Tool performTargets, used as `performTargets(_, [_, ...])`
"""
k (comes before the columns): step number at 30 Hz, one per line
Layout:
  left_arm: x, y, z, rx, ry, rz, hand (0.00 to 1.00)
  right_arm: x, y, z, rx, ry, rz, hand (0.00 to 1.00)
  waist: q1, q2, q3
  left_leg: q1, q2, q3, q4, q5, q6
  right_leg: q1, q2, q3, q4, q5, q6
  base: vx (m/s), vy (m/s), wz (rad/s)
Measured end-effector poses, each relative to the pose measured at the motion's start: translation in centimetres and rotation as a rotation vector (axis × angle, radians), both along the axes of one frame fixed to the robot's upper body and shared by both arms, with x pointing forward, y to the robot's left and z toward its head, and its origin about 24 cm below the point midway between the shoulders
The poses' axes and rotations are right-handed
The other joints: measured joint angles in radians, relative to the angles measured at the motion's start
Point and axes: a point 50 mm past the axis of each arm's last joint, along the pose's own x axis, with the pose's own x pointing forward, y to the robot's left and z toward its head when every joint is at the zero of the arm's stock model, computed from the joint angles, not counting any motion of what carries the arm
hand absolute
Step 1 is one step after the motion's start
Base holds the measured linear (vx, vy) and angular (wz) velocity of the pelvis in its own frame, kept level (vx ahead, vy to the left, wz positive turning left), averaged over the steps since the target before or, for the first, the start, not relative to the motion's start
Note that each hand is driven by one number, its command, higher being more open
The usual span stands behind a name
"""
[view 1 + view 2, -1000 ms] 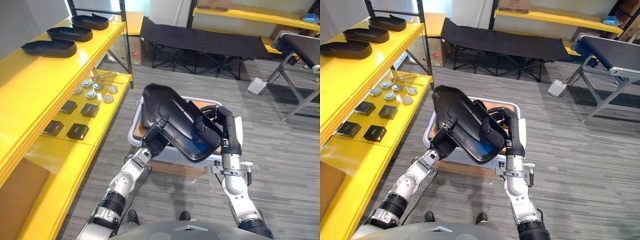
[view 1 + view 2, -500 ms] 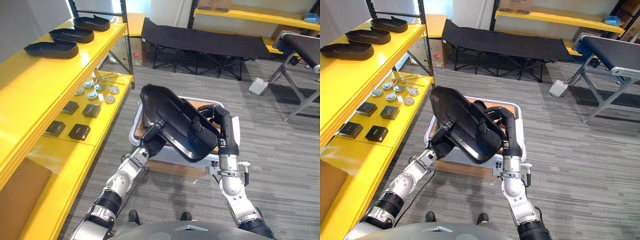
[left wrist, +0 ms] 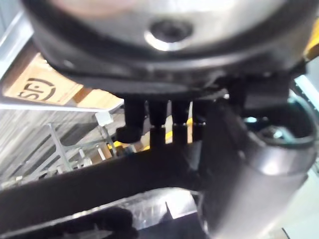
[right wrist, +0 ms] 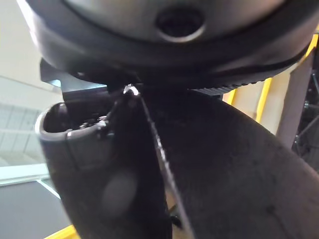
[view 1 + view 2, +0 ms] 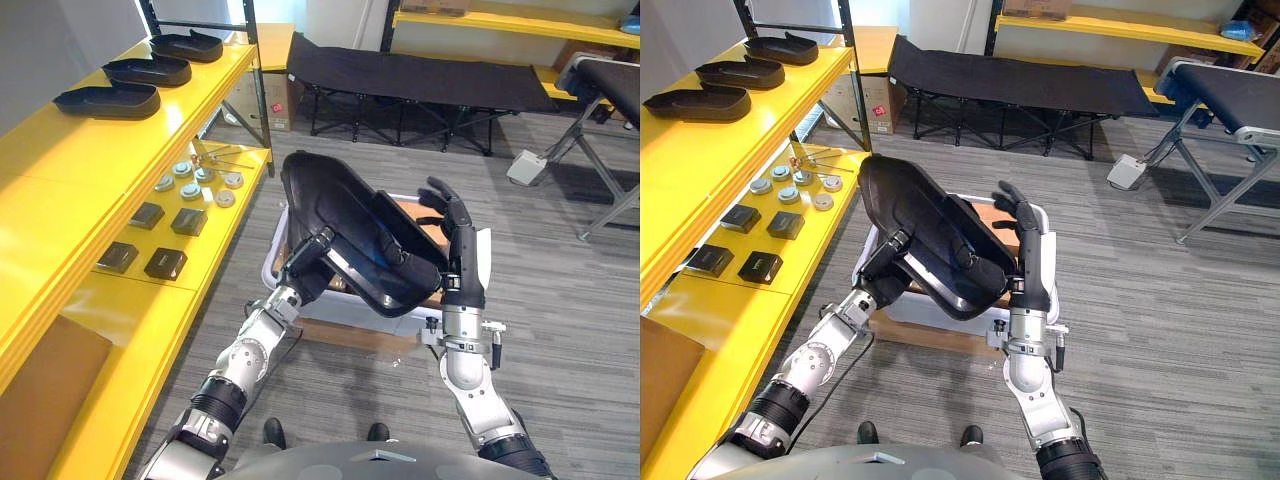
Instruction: Walk over and take three plastic housings, then place them on the shelf
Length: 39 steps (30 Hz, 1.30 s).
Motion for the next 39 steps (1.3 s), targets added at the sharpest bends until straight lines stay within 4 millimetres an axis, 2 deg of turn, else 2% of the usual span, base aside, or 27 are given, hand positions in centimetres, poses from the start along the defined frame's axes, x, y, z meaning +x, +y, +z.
performTargets(4, [0.3,0.5,1.0,0.156,-0.038,0.081,0.0,0.2,0.5,-0.7,0.022,0.08,-0.004,1.0,0.007,0.0,0.0,0.001,-0.001,0.0,0.0,0.002,0.003,0.0,0.001,0.0,0.0,0.0,0.0,0.0,0.0,0.0])
performTargets(7, [0.1,1.8,1.7,0.354,-0.089,0.23,0.0,0.3,1.6,-1.2,0.024,0.137,0.038,1.0,0.009,0.0,0.0,0.001,-0.001,-0.002,0.0,0.001,0.002,0.001,0.001,-0.002,0.0,-0.002,-0.001,0.0,0.0,0.0])
performTargets(9, [0.0,2.8,1.4,0.461,-0.083,0.311,0.0,0.2,2.4,-1.1,0.033,0.14,0.069,1.0,0.009,0.001,-0.001,0.002,-0.001,-0.004,0.0,0.001,0.002,0.002,0.002,-0.004,0.0,-0.002,-0.002,0.0,0.0,0.0])
performTargets(10, [-0.2,3.9,1.0,0.573,-0.057,0.408,0.0,0.2,3.1,-0.8,0.043,0.136,0.092,1.0,0.011,0.001,-0.001,0.002,-0.001,-0.005,0.0,0.001,0.002,0.002,0.002,-0.005,0.0,-0.003,-0.002,0.0,0.0,0.0])
performTargets(13, [-0.9,6.2,0.5,0.736,-0.016,0.587,0.0,0.2,3.5,-0.6,0.057,0.136,0.098,1.0,0.013,0.001,-0.001,0.002,-0.002,-0.007,0.0,0.001,0.002,0.003,0.001,-0.008,0.0,-0.003,-0.002,0.0,0.008,0.01])
performTargets(14, [-1.6,7.8,0.3,0.811,0.006,0.708,0.0,0.3,3.5,-0.8,0.065,0.154,0.087,1.0,0.013,0.001,-0.001,0.002,-0.003,-0.009,0.0,0.001,0.002,0.004,0.001,-0.009,0.001,-0.004,-0.002,0.01,0.02,0.03])
performTargets(18, [-2.3,10.7,1.2,0.867,0.029,0.992,0.0,0.1,3.2,-1.4,0.071,0.187,0.045,1.0,0.018,0.001,-0.001,0.002,-0.007,-0.021,0.0,0.0,0.0,0.007,-0.002,-0.023,0.005,-0.007,-0.005,0.0,0.02,0.1])
performTargets(21, [-2.7,11.4,2.7,0.861,-0.019,1.128,0.0,-0.2,3.1,-1.7,0.081,0.197,0.021,1.0,0.02,0.001,-0.001,0.002,-0.011,-0.027,0.0,0.0,0.0,0.011,-0.003,-0.031,0.005,-0.011,-0.01,0.01,0.025,0.08])
performTargets(26, [-3.2,11.0,4.0,0.867,-0.108,1.205,0.0,-0.7,2.8,-2.5,0.101,0.236,0.001,1.0,0.015,0.005,-0.005,0.002,-0.015,-0.027,-0.001,-0.001,0.001,0.011,-0.005,-0.03,0.005,-0.012,-0.009,0.0,0.004,0.01])
performTargets(32, [-3.4,10.5,4.3,0.815,-0.204,1.117,0.0,-1.0,1.7,-3.7,0.182,0.325,0.006,1.0,0.014,0.009,-0.008,0.002,-0.014,-0.019,-0.002,-0.002,0.001,0.007,-0.004,-0.023,0.0,-0.013,-0.01,0.0,0.009,-0.03])
performTargets(35, [-4.7,10.3,5.2,0.783,-0.285,1.056,0.0,-1.8,0.0,-4.5,0.214,0.366,-0.056,1.0,0.014,0.015,-0.01,0.002,-0.014,-0.009,0.0,-0.006,0.0,0.002,-0.004,-0.013,0.001,-0.013,-0.01,0.01,0.006,-0.1])
performTargets(39, [-6.1,10.5,5.8,0.795,-0.354,0.995,0.0,-2.9,-3.5,-5.0,0.244,0.381,-0.206,1.0,0.013,0.031,-0.02,0.003,-0.014,-0.004,0.0,-0.007,0.0,0.002,-0.004,-0.006,0.001,-0.009,-0.004,0.02,0.007,-0.04])
